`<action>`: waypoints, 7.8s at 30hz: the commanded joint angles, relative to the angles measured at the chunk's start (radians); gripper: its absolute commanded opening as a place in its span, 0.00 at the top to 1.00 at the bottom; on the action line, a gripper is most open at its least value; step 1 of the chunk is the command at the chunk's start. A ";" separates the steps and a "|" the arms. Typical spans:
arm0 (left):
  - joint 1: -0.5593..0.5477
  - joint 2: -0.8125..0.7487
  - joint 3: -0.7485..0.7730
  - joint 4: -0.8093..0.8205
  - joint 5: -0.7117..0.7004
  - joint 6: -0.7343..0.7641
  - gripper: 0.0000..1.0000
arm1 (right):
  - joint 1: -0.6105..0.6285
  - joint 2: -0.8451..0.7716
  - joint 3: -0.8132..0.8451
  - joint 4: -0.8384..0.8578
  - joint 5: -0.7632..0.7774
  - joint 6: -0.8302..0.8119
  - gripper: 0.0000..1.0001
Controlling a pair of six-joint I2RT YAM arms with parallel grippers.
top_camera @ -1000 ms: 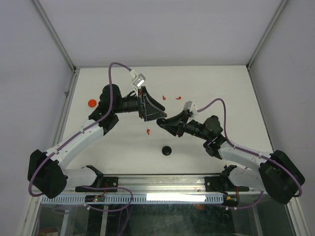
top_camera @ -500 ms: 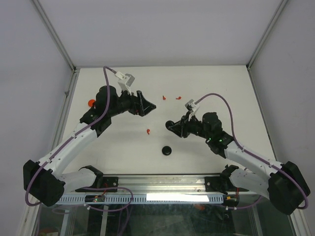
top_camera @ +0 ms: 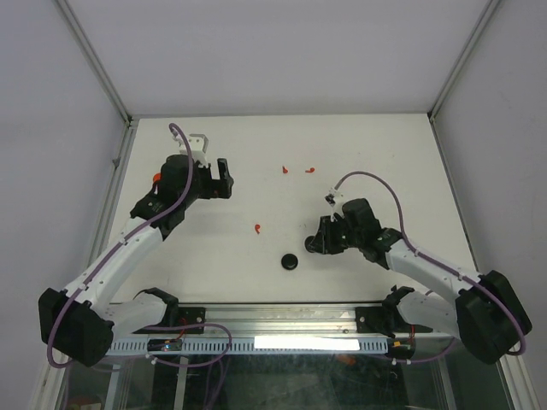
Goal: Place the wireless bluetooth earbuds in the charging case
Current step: Place the charging case at the center of the board, then pick up the charging case at the center of the board, then open the charging case.
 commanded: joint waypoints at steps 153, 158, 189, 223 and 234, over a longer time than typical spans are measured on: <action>-0.419 0.034 -0.532 1.134 0.260 0.512 0.71 | 0.062 0.242 0.490 0.107 -0.228 -0.034 0.39; -0.425 0.039 -0.531 1.127 0.267 0.516 0.70 | 0.065 0.231 0.476 0.119 -0.219 -0.037 0.54; -0.194 0.098 -0.539 1.308 0.850 0.048 0.30 | 0.005 0.181 0.557 -0.143 -0.533 -0.558 0.97; -0.170 0.243 -0.465 1.395 1.010 -0.105 0.62 | 0.027 0.171 0.604 -0.196 -0.597 -0.655 0.98; -0.169 0.224 -0.470 1.394 1.011 -0.099 0.98 | 0.029 0.172 0.598 -0.199 -0.599 -0.655 0.96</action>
